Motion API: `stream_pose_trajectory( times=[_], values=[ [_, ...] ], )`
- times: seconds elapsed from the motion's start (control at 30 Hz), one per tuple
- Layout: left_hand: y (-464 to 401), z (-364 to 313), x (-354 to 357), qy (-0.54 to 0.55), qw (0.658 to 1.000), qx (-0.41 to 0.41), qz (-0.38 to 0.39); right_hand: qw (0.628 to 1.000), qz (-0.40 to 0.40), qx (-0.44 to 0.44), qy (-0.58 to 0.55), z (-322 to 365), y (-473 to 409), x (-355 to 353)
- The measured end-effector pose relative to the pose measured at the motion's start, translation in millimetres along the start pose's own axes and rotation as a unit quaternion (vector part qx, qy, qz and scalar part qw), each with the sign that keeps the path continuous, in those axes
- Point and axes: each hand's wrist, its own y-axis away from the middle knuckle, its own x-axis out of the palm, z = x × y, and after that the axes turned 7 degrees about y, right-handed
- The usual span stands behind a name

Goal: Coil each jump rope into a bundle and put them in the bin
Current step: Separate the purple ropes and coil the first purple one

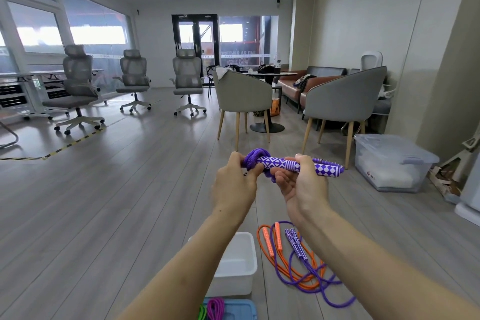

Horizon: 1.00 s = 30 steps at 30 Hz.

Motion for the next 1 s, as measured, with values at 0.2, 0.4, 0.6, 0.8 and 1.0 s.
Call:
stream_pose_trajectory(
  times=[0.2,0.4,0.6,0.8,1.0],
  values=[
    [17,-3,24,0.158,0.98,-0.095,-0.078,0.994,0.033,0.036,-0.1,-15,7,11],
    [8,-4,33,0.323,0.945,-0.042,-0.039,0.976,0.124,0.11,-0.14,-10,-11,6],
    [-3,-21,19,0.552,0.793,-0.243,0.09,0.976,0.112,0.128,-0.136,1,-40,-12],
    [2,-12,0,0.463,0.78,-0.278,0.316,0.974,0.161,0.157,0.012,10,-35,-20],
    [7,-5,-5,0.443,0.783,-0.268,0.343,0.974,0.141,0.068,0.165,7,-35,-23]
  ],
)
